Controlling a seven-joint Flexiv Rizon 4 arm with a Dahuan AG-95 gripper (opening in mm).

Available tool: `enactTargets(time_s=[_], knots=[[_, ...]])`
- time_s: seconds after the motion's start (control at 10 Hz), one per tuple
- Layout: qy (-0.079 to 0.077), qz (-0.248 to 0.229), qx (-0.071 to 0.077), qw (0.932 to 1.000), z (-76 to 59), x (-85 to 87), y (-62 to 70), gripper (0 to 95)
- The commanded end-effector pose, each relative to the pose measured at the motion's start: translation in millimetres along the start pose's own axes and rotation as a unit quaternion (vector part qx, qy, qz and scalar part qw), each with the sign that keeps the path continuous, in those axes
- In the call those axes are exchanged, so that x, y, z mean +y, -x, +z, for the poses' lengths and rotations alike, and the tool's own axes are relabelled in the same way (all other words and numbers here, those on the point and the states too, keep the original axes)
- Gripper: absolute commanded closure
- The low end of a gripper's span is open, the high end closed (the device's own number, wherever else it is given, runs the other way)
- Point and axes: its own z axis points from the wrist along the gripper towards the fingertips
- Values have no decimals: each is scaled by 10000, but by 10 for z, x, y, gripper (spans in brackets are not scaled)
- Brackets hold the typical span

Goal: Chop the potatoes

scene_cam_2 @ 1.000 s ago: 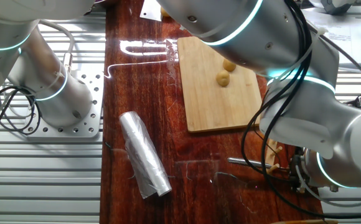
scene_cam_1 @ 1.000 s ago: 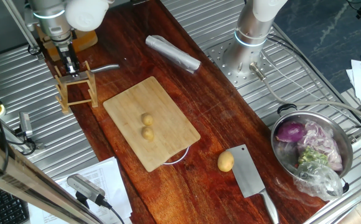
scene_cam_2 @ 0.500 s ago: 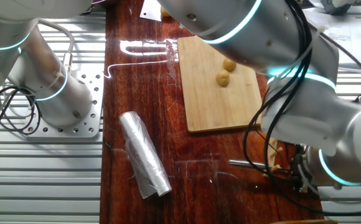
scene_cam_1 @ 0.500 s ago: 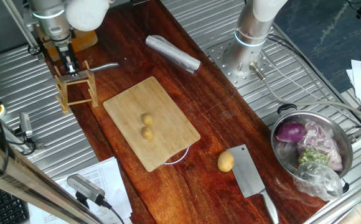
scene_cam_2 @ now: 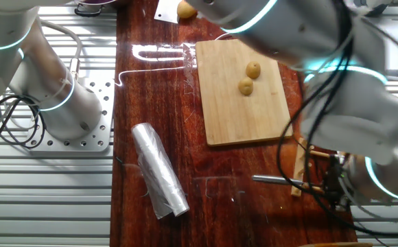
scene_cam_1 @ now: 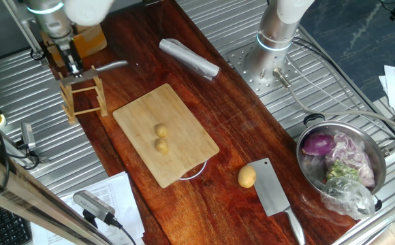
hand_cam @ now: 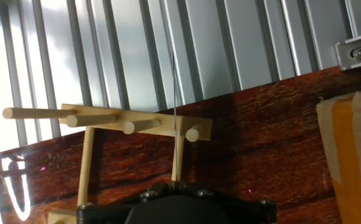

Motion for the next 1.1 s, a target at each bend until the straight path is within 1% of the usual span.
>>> enactTargets(time_s=[0.1,0.2,0.4,0.5,0.6,0.7,0.8,0.9,1.1], knots=[[-1,-90,121,9999,-201,17,-64,950],[10,-165,244,9996,-382,18,-109,950],[25,-153,414,9990,-594,88,-208,950],[45,-91,530,9985,-720,153,-329,950],[54,-64,545,9985,-754,176,-378,950],[119,54,567,9983,-840,292,-539,950],[101,146,582,9981,-832,403,-619,950],[74,208,580,9981,-832,403,-619,950],[45,300,511,9982,-832,403,-619,950]])
